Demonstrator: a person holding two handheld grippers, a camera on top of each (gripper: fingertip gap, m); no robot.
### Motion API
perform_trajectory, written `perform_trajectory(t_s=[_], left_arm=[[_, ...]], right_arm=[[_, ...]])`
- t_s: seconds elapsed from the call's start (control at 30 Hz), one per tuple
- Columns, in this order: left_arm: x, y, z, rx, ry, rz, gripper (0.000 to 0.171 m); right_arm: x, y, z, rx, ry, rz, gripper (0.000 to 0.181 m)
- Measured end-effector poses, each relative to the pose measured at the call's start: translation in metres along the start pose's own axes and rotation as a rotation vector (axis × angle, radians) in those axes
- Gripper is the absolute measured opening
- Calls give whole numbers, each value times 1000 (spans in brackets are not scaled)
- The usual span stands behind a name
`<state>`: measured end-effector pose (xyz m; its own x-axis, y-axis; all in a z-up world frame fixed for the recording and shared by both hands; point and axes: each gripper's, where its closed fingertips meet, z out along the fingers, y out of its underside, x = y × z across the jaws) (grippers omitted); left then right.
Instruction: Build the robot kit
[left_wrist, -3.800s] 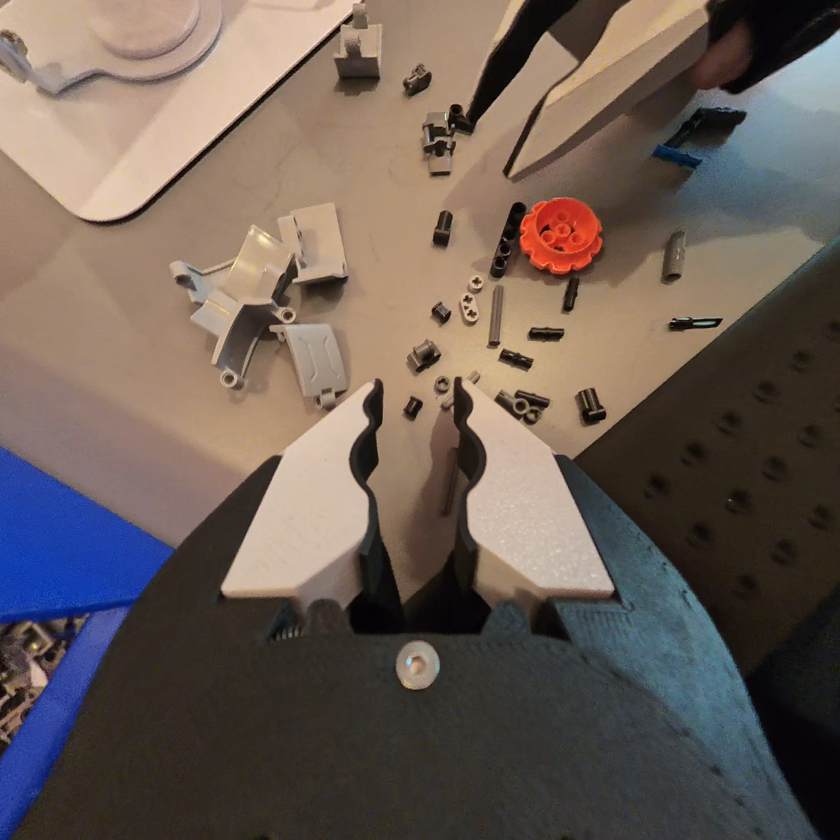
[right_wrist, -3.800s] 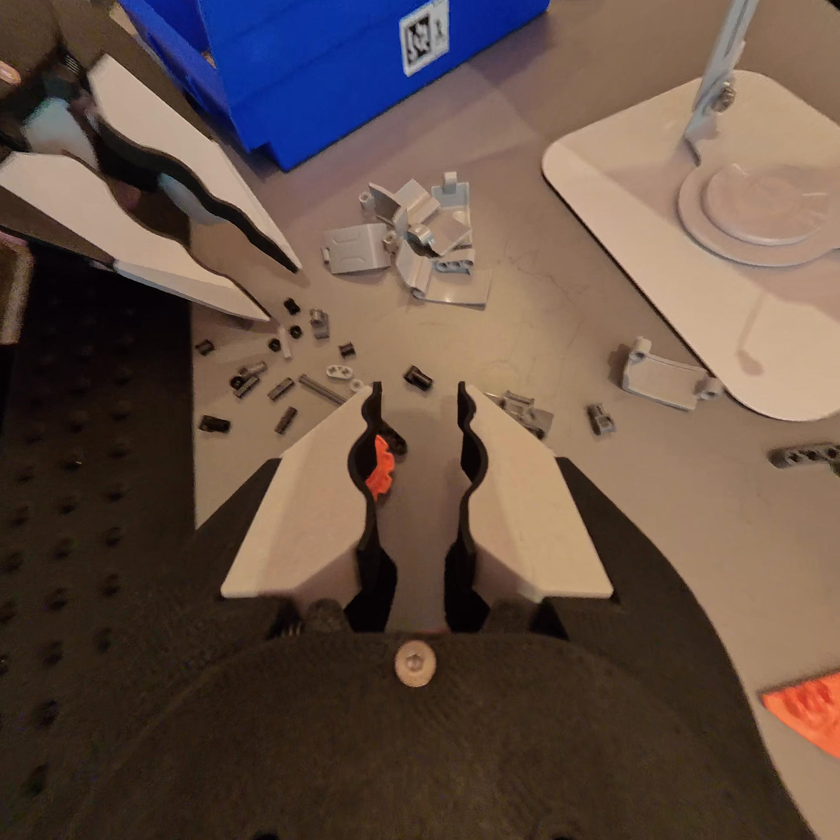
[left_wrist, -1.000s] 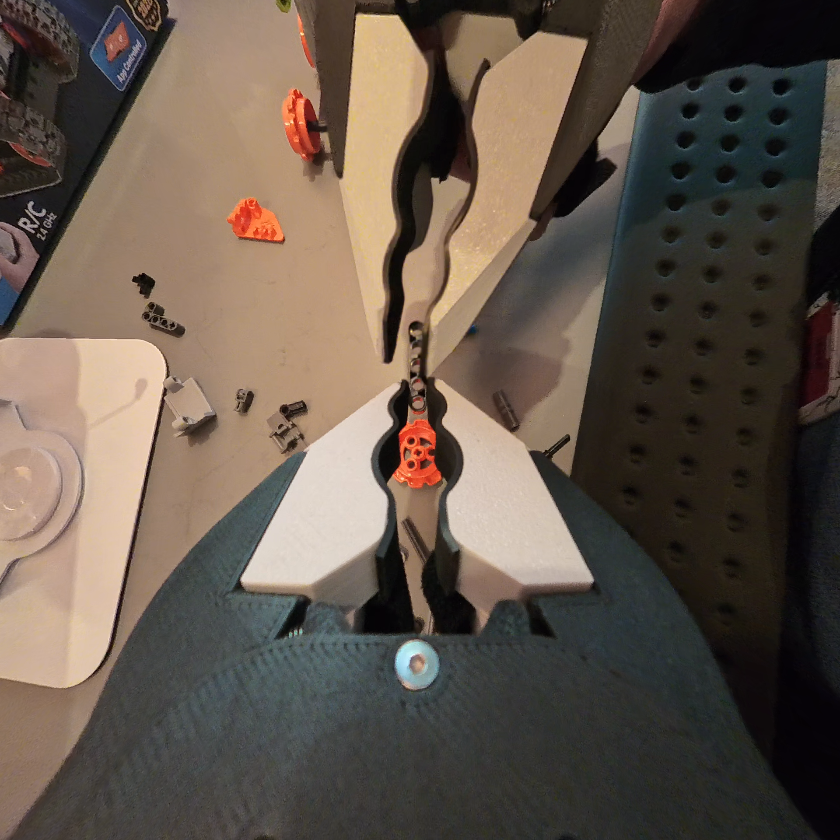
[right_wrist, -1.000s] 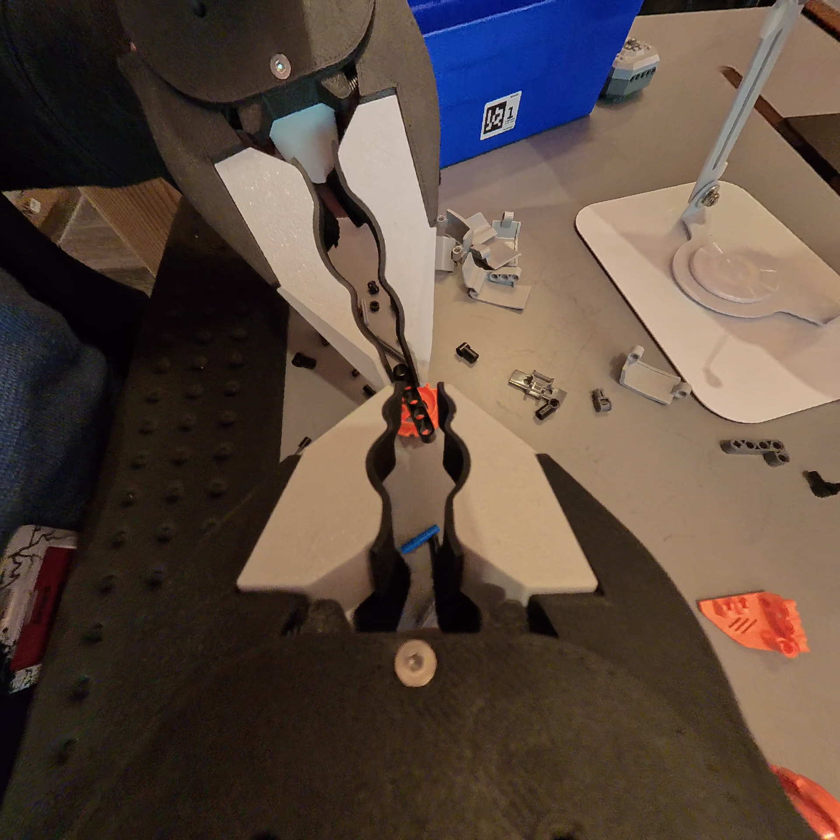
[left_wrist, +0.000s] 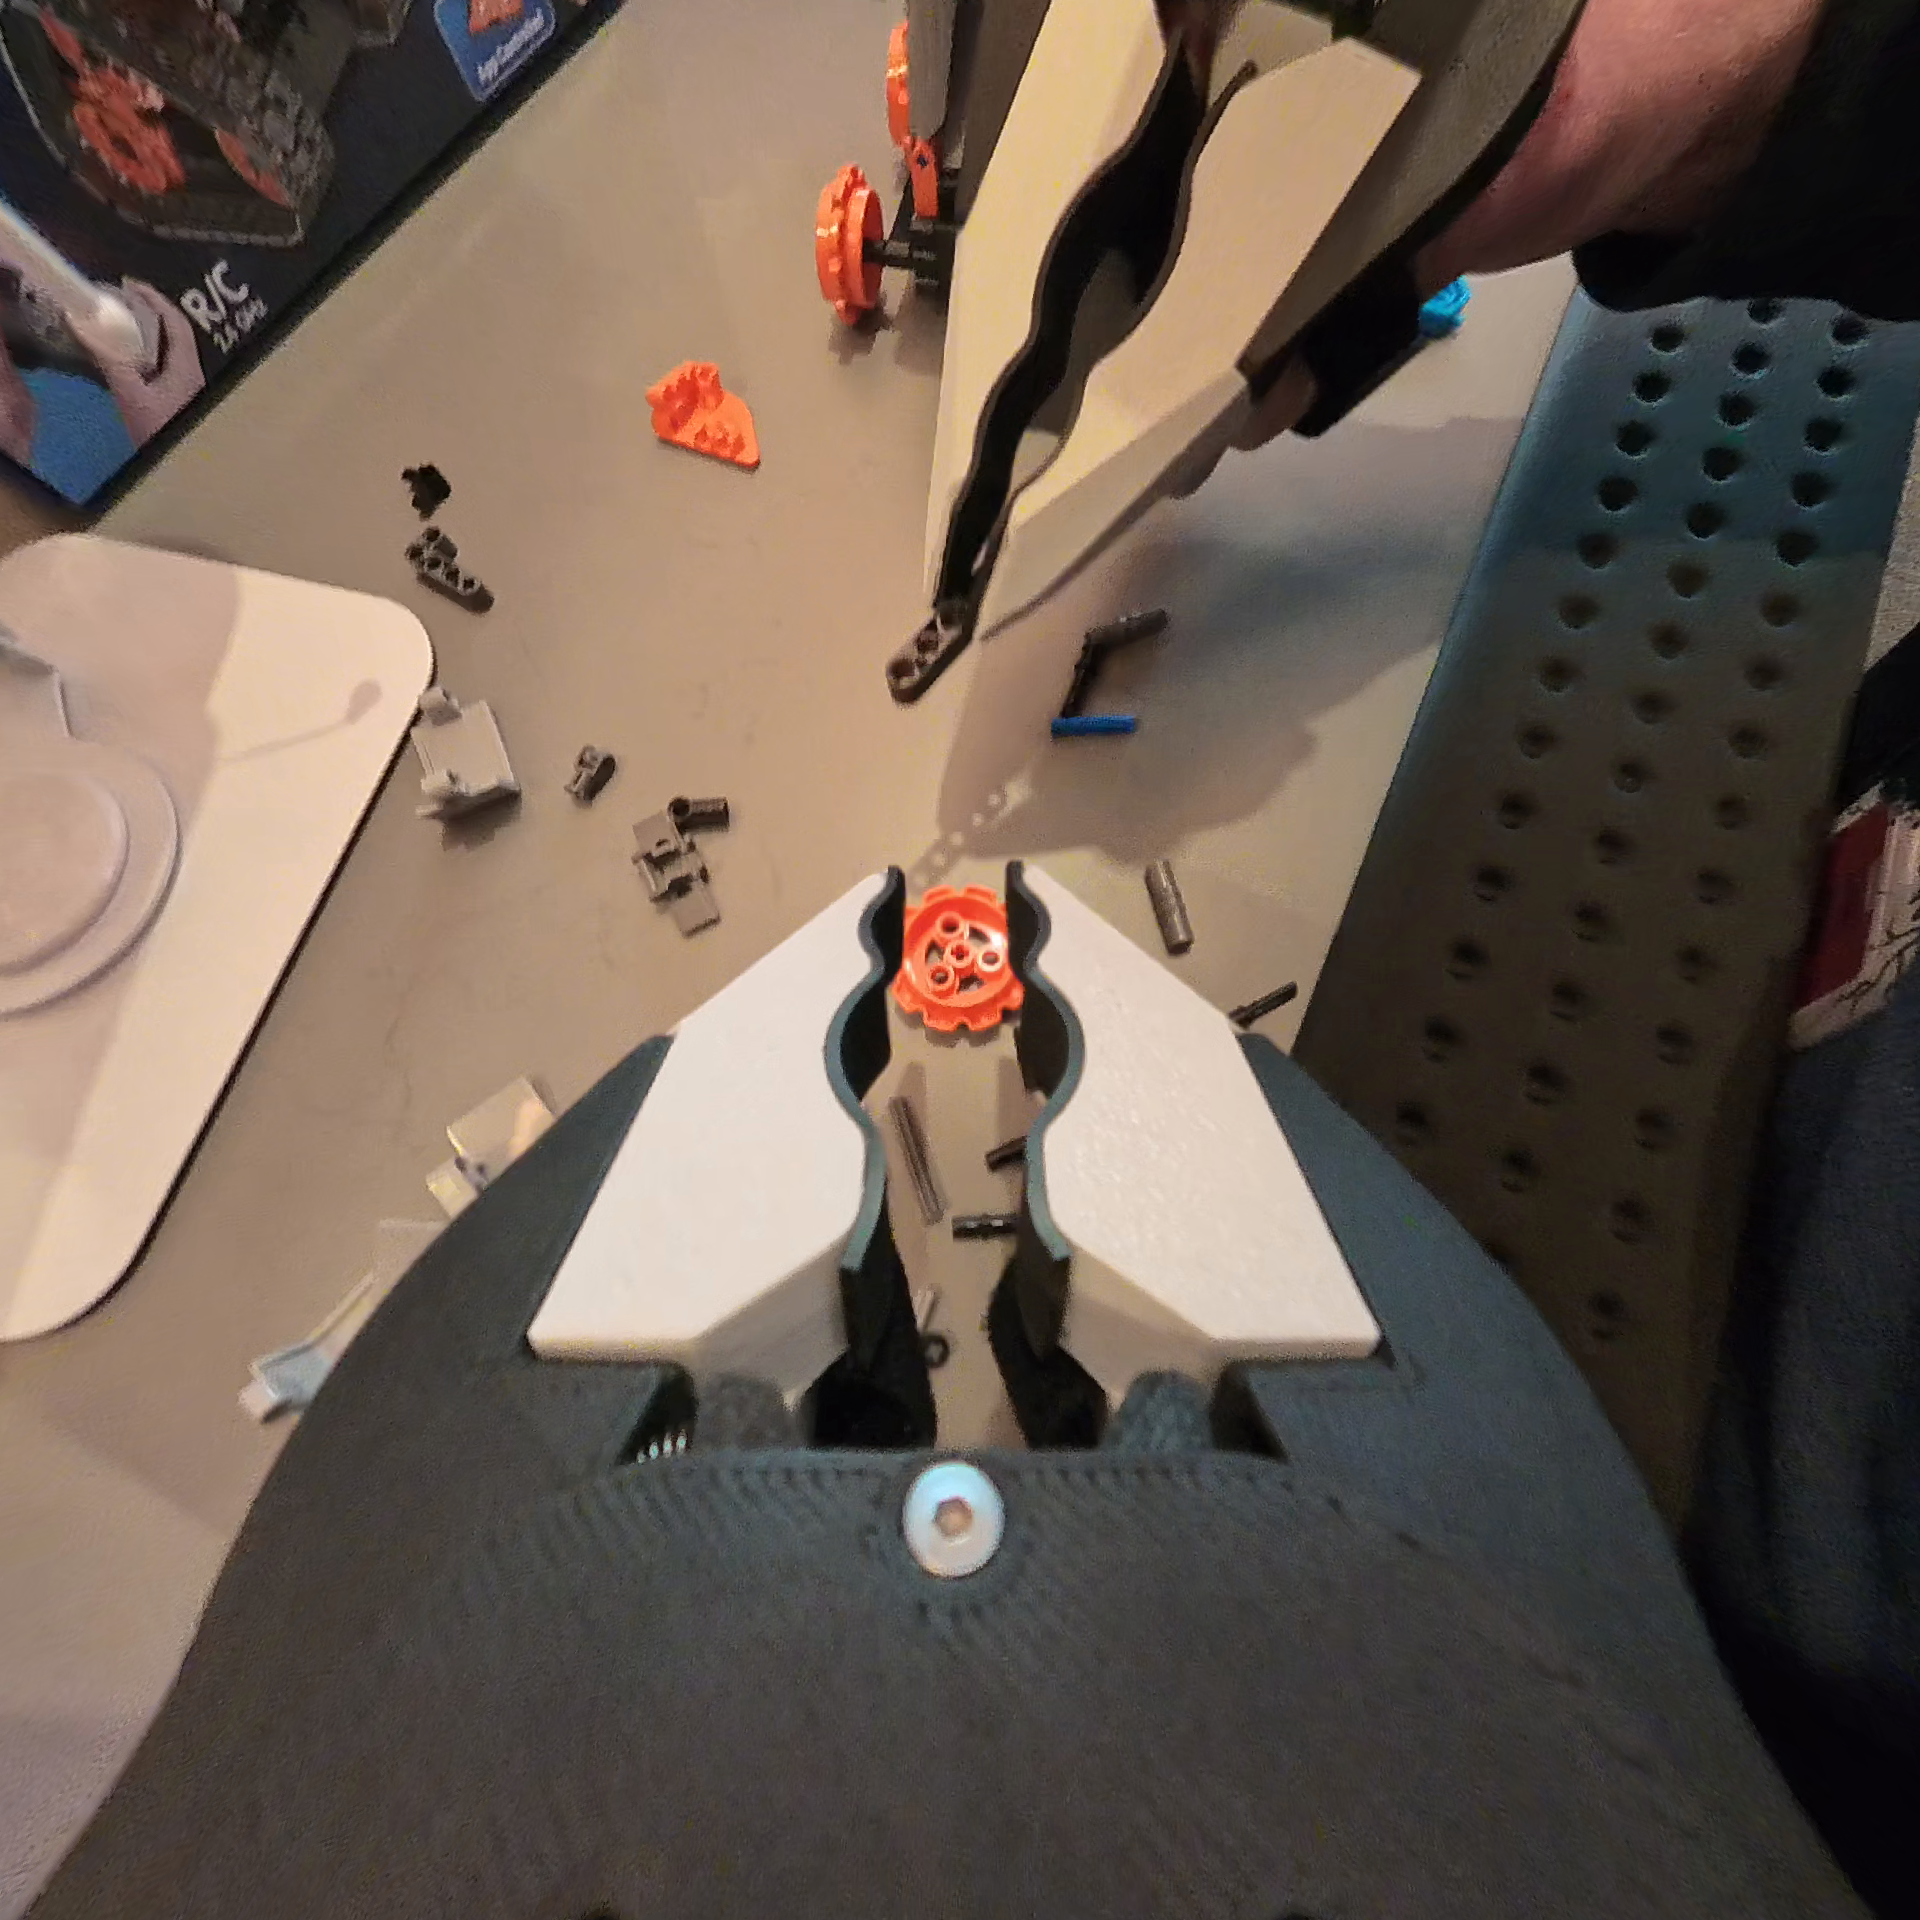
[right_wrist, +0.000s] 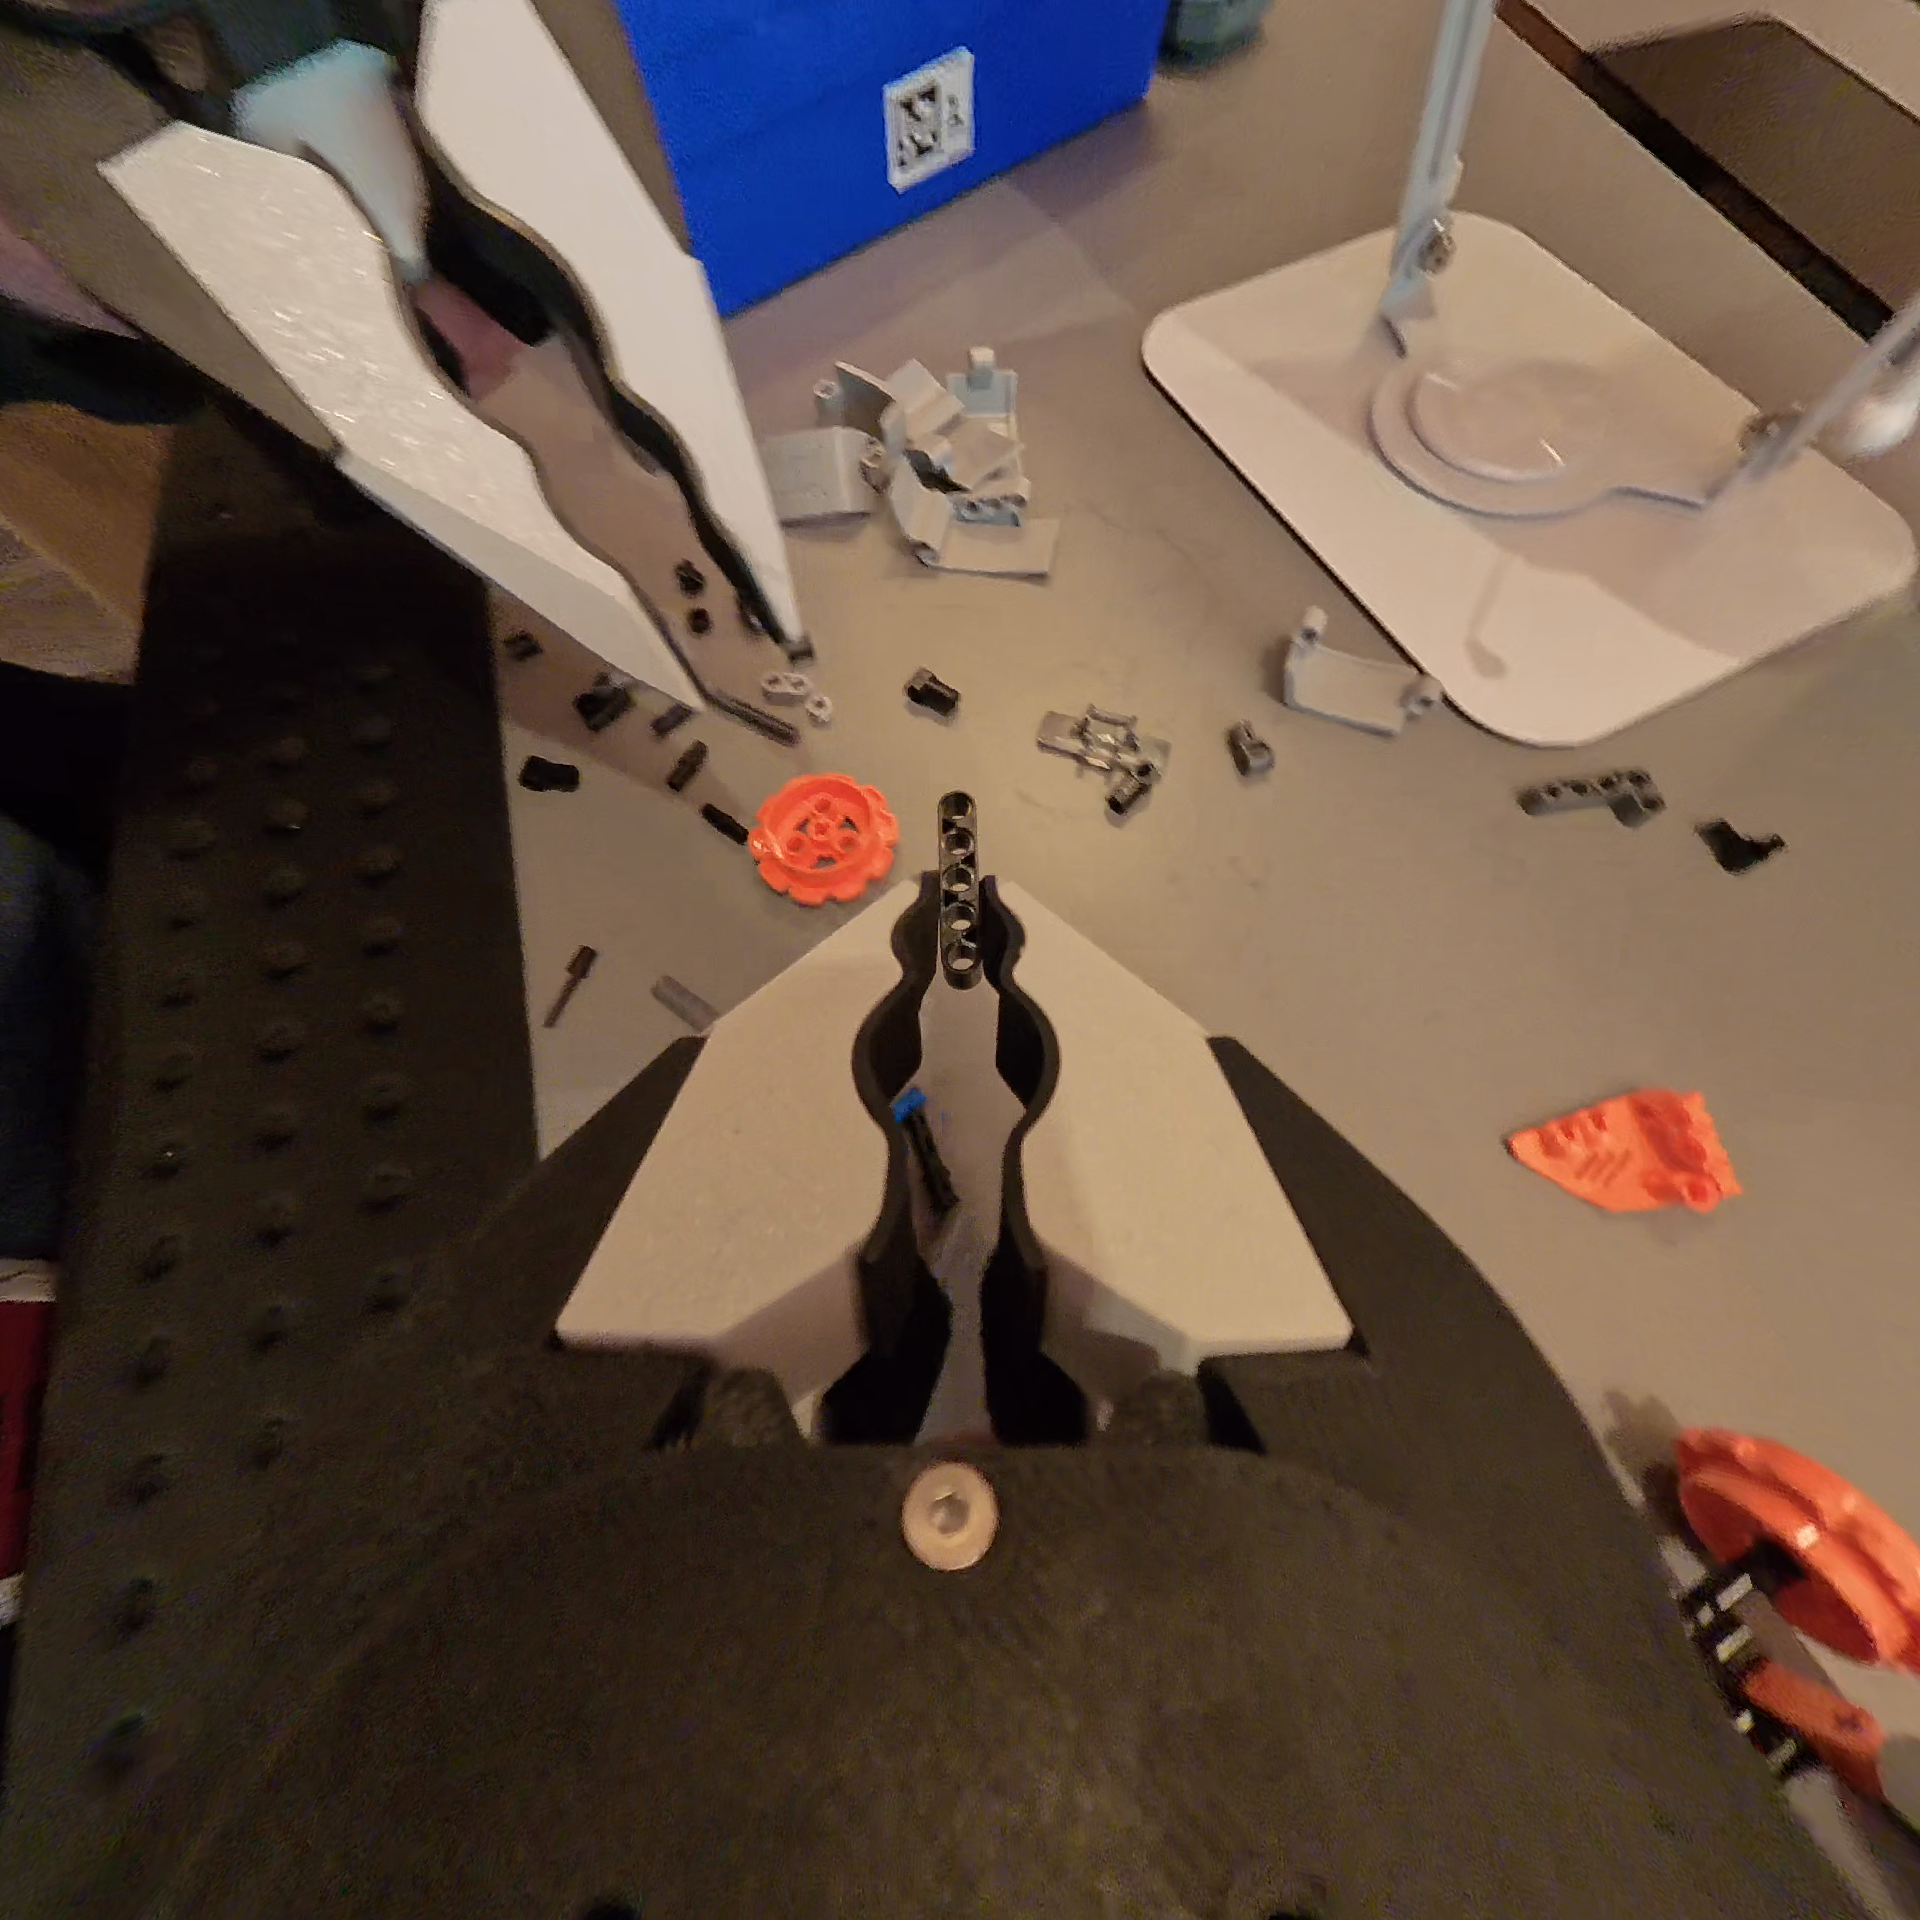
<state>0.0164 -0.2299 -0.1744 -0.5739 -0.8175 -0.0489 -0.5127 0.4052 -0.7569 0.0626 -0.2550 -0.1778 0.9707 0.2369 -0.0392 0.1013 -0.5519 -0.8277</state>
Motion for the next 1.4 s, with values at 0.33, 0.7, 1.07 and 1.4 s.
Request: perform_trajectory(t_s=[0.33,0.7,1.07,1.4], left_arm=[[1,31,-9,-39,-23,-78,17],[5,35,-9,-51,-22,-79,17],[6,40,-12,-59,-30,-93,17],[5,46,-15,-69,-34,-108,17]], right_arm=[[25,45,5,-135,146,130,4],[27,63,15,-209,166,152,5],[24,64,15,-203,143,172,10],[23,63,8,-192,136,191,14]])
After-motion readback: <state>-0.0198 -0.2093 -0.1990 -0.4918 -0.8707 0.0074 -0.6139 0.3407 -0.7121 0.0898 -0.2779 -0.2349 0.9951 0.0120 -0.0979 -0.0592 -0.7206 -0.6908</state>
